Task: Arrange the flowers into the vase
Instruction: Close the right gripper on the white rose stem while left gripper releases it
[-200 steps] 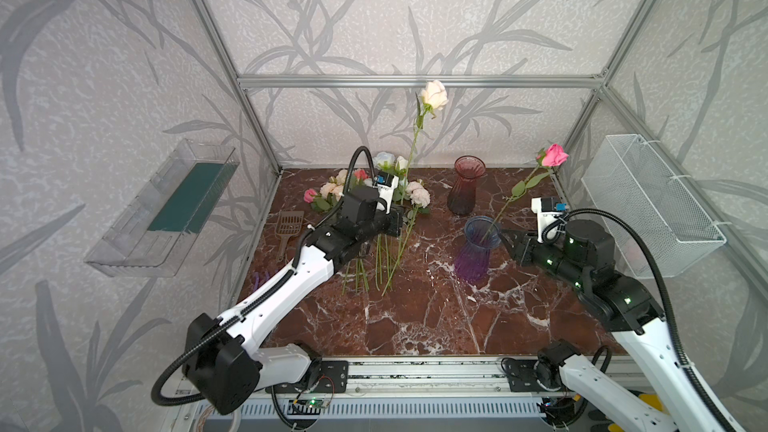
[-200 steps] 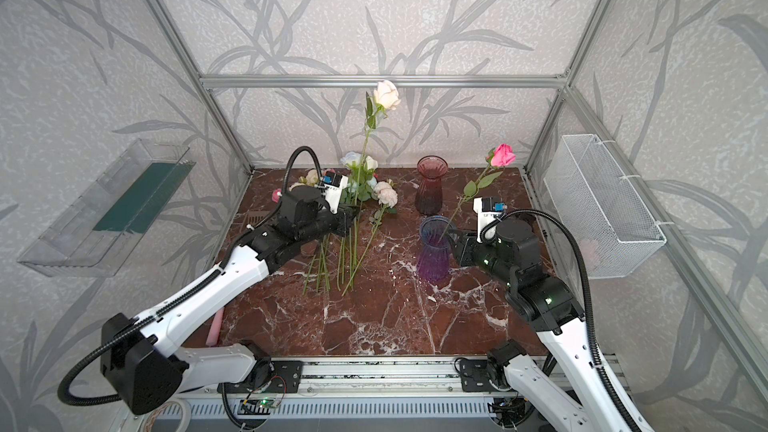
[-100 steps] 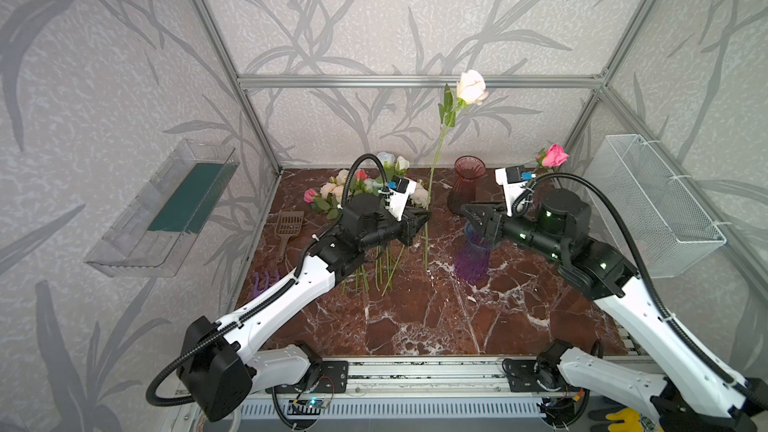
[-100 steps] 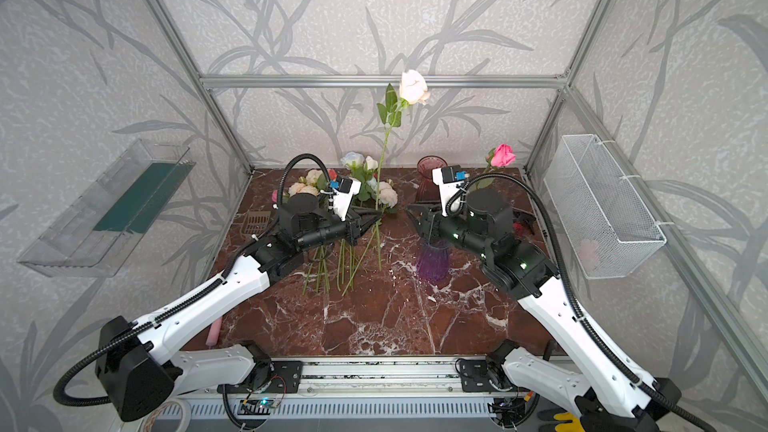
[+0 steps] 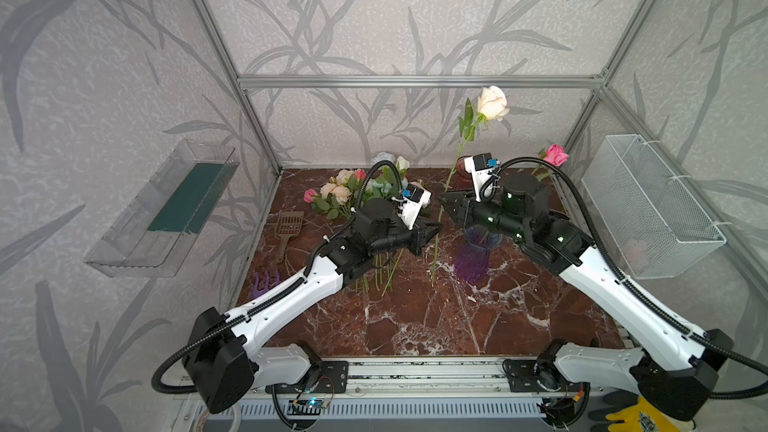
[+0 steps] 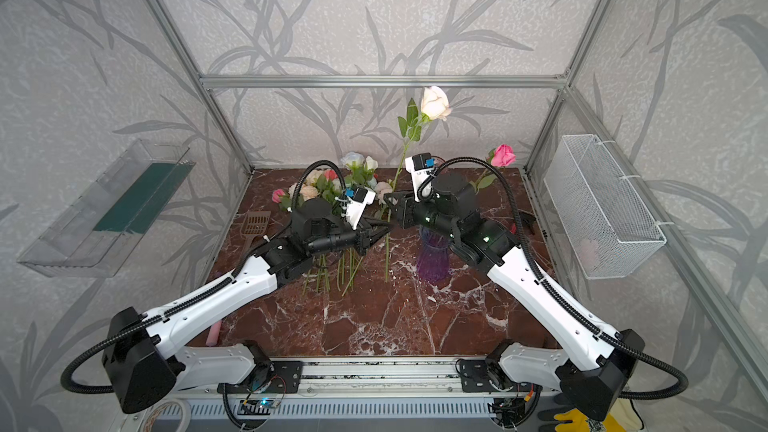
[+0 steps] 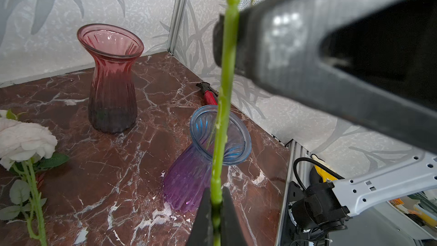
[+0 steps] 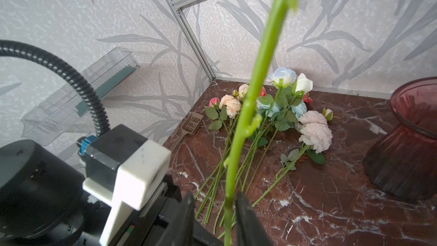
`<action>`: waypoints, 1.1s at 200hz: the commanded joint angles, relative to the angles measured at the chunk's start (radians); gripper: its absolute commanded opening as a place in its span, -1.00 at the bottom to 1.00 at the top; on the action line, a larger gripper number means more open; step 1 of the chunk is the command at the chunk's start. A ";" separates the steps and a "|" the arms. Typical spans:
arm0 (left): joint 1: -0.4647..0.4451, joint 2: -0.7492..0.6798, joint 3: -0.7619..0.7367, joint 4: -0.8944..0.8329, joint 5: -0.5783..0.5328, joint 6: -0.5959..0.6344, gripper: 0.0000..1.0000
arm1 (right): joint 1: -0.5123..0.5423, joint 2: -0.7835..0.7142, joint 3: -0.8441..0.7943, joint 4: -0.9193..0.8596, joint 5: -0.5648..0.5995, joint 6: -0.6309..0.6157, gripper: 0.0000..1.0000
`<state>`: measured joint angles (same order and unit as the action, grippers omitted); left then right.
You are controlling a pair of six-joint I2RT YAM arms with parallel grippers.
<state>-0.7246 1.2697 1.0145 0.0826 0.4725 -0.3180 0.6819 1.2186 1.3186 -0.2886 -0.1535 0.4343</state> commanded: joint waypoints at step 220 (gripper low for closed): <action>-0.003 -0.141 -0.077 0.062 -0.332 0.032 0.25 | 0.006 -0.111 0.108 -0.015 0.247 -0.216 -1.00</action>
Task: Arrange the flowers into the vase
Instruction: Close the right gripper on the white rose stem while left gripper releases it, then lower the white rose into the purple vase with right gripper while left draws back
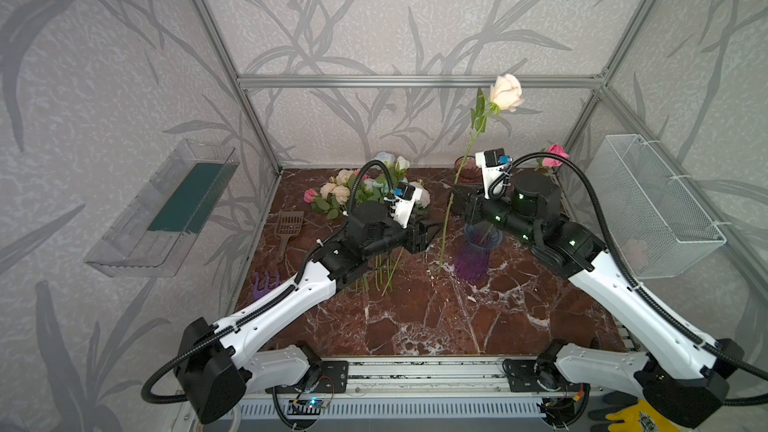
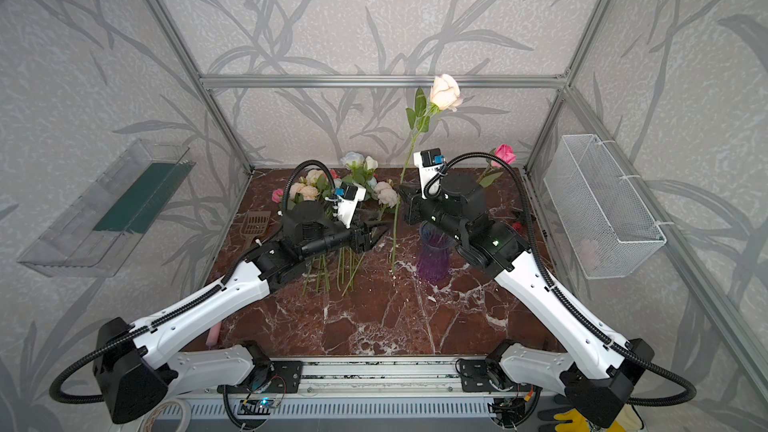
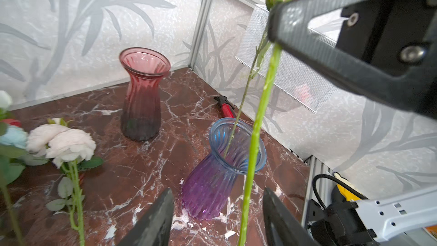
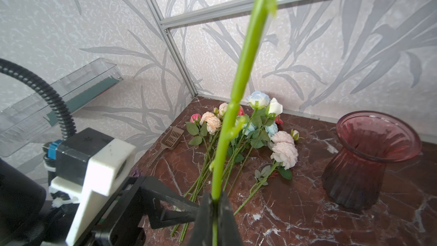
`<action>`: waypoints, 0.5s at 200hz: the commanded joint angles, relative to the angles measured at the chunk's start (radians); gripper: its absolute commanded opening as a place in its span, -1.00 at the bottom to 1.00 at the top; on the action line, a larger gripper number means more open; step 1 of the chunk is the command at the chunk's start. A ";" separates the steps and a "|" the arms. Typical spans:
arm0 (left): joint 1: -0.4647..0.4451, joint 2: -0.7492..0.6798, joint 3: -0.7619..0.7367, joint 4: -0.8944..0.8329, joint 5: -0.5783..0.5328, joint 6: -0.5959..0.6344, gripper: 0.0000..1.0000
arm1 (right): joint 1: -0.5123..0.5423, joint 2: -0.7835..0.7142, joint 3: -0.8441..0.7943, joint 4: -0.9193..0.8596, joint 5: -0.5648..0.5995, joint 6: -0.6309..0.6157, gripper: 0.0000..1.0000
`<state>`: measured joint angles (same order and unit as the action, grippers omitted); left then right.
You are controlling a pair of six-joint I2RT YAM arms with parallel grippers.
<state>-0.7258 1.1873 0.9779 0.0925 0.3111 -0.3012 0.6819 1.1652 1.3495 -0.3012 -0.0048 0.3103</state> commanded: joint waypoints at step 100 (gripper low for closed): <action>0.002 -0.086 -0.067 0.069 -0.290 0.005 0.28 | -0.033 -0.053 0.128 -0.021 0.334 -0.330 -1.00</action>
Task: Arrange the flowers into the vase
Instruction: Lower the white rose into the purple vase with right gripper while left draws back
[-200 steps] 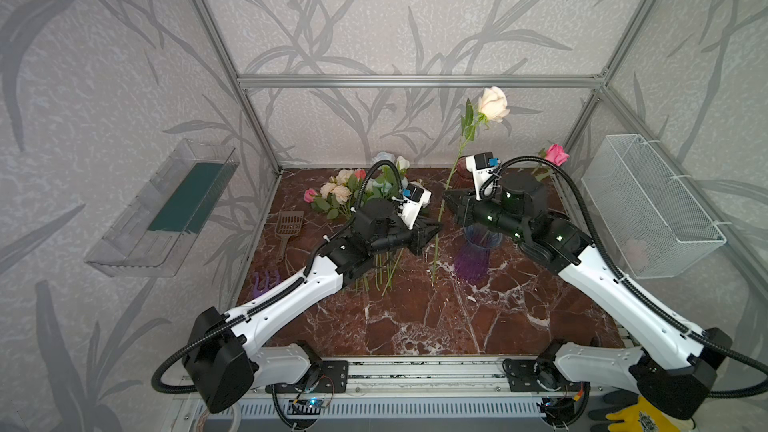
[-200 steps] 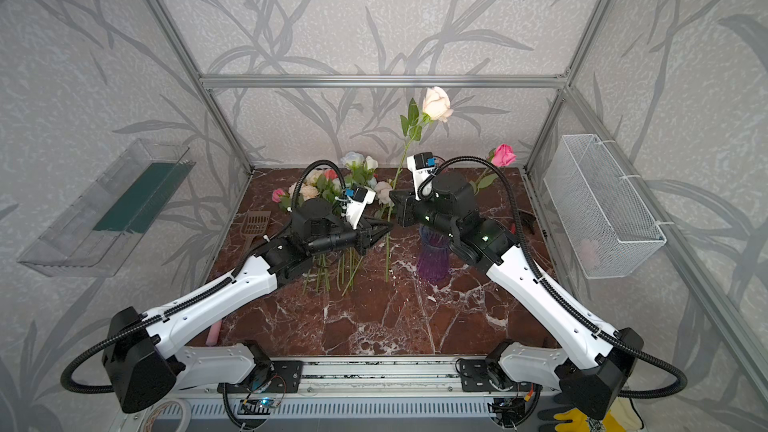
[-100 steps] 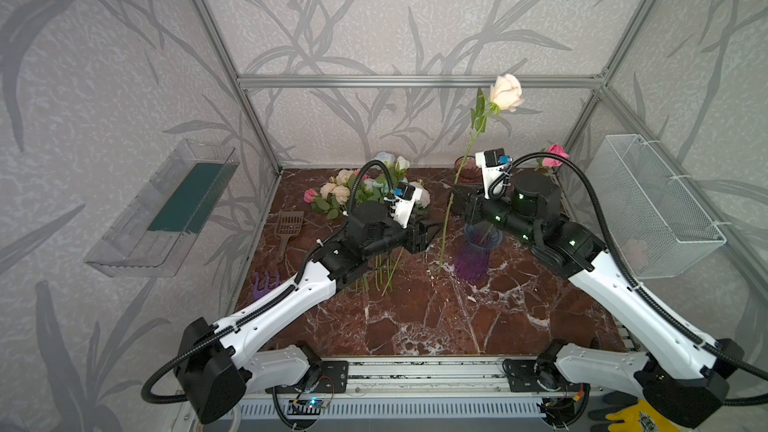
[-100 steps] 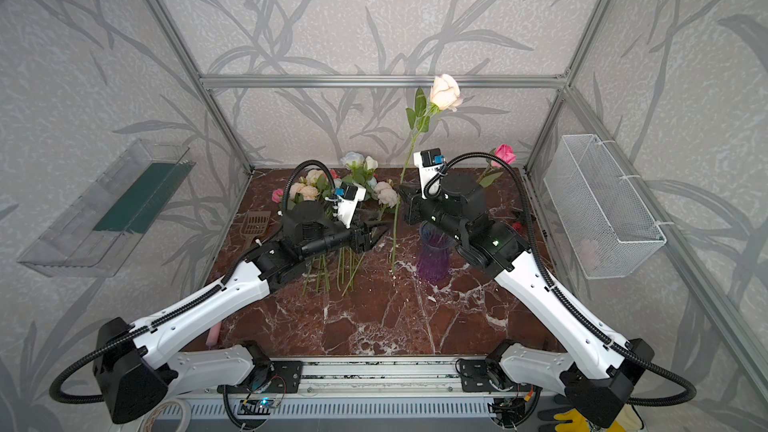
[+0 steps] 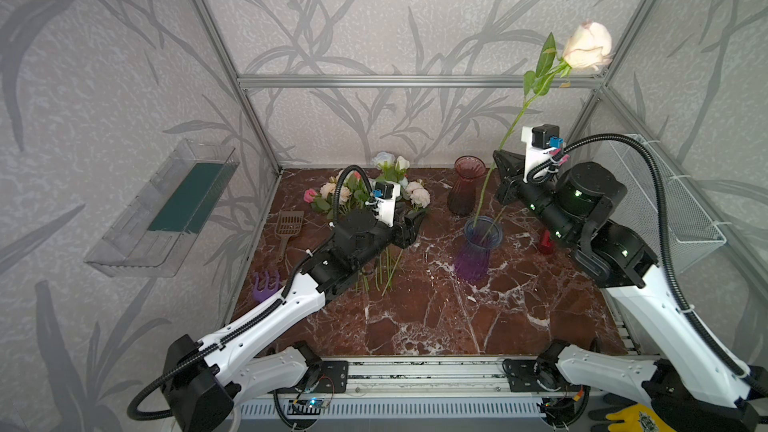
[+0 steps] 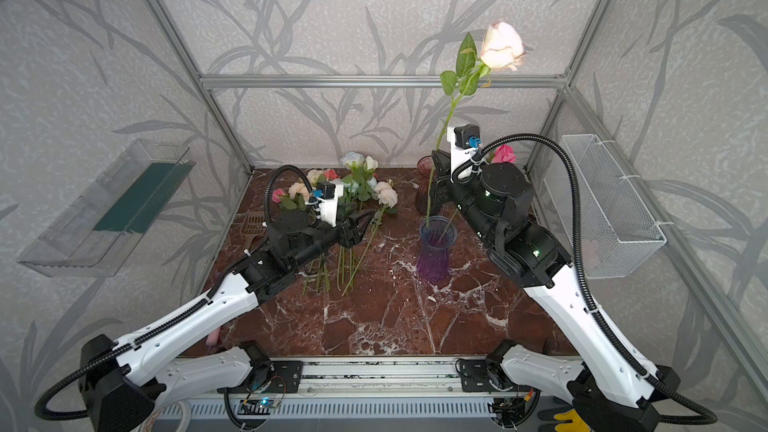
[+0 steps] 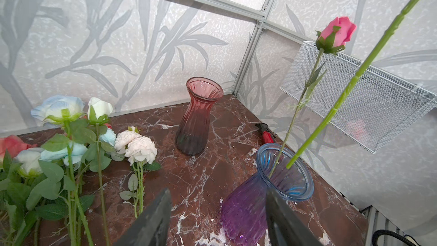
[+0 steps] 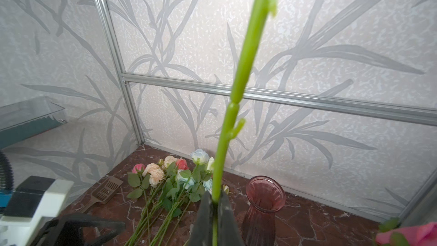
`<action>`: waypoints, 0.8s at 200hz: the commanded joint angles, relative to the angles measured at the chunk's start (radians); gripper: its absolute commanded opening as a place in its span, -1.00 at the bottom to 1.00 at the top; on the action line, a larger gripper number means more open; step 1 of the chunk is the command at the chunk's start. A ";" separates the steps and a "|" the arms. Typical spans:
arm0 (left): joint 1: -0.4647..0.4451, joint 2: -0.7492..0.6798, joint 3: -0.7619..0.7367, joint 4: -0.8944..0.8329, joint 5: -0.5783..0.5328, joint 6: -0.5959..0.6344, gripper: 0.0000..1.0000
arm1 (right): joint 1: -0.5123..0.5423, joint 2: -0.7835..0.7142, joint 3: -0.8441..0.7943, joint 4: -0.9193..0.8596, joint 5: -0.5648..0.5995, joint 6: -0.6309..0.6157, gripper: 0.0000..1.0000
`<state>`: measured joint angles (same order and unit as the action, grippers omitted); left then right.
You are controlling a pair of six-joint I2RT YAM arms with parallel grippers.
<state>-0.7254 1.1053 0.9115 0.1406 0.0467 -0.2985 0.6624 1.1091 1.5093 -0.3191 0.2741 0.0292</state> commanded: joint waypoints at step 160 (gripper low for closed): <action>0.002 0.048 0.010 0.007 0.001 0.015 0.31 | -0.088 -0.052 -0.474 0.015 -0.003 0.156 -0.95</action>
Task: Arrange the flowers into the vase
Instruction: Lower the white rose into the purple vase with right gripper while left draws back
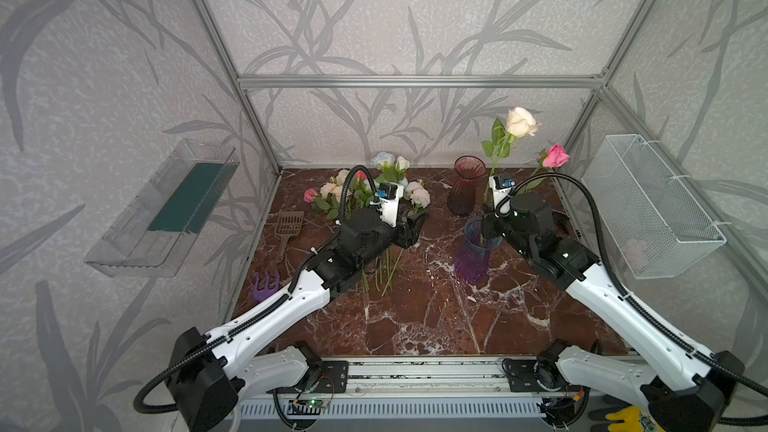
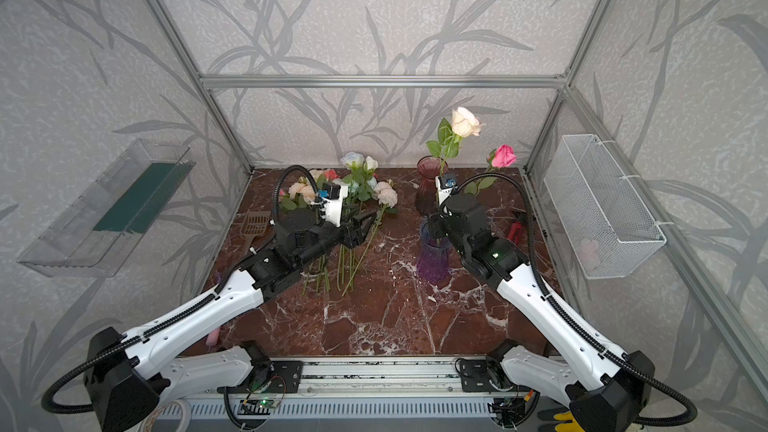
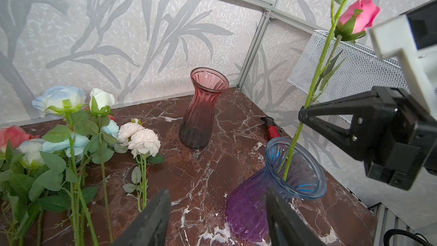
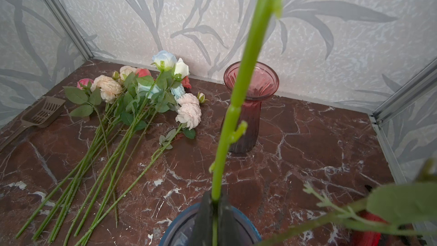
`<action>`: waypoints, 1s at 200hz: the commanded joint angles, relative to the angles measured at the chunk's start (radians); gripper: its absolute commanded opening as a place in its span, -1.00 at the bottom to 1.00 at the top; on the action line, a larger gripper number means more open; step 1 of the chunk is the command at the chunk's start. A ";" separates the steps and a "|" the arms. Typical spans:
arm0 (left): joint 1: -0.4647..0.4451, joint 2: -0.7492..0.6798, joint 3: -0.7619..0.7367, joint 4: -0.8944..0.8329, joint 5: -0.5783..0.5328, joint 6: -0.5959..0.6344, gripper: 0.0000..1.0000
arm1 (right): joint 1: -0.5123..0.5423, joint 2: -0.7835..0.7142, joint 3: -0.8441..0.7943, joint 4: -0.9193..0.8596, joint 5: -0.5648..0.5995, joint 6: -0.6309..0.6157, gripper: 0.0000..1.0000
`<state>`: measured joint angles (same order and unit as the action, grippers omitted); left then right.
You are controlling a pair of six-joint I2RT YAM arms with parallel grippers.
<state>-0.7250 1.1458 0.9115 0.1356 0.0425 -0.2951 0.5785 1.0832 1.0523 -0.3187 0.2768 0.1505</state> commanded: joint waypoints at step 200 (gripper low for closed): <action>0.004 0.090 0.053 -0.070 -0.075 0.037 0.31 | 0.031 -0.199 0.023 -0.104 -0.076 0.106 -0.55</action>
<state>-0.7246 1.2114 0.9184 0.1047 0.0074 -0.2764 0.5941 0.9169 1.0393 -0.3923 0.2230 0.2348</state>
